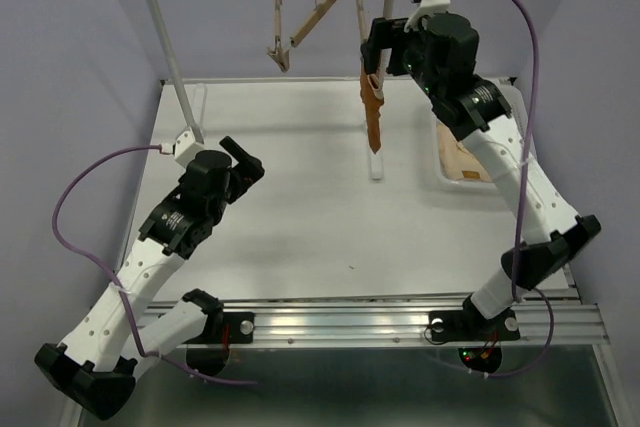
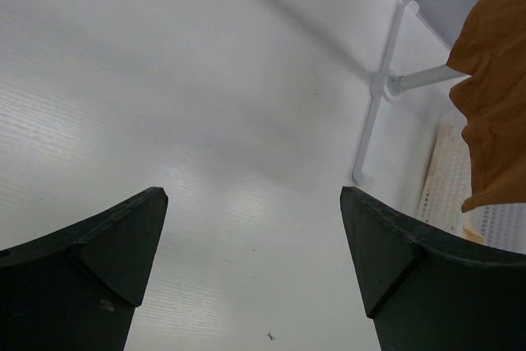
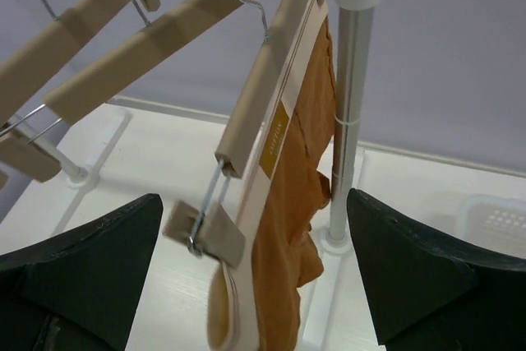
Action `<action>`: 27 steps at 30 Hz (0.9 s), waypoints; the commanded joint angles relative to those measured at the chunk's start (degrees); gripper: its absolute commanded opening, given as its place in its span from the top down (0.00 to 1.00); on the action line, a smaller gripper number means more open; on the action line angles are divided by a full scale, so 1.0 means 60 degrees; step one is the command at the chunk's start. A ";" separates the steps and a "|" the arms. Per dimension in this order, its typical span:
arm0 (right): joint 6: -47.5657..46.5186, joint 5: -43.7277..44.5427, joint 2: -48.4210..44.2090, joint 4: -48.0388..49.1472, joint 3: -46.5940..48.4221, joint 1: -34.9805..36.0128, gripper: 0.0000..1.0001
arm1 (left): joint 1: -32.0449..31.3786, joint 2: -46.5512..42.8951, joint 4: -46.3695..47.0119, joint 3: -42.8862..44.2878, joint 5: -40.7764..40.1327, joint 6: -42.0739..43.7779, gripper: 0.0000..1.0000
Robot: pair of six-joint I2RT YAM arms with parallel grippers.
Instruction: Clip the underwear to the hanger
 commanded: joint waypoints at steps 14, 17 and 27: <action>0.3426 0.3663 -0.5519 -0.0334 -0.8149 -0.0810 0.00 | 0.0163 0.0901 0.0751 0.0120 -0.0325 0.0320 0.01; 0.3851 0.3693 -0.5973 -0.0247 -0.8883 -0.0810 0.00 | 0.0207 0.1135 0.0737 0.0237 -0.0340 0.0290 0.01; 0.3545 0.4469 -0.6471 -0.0173 -0.9191 -0.0810 0.00 | 0.0251 0.1355 0.0883 0.0603 -0.0501 0.0246 0.01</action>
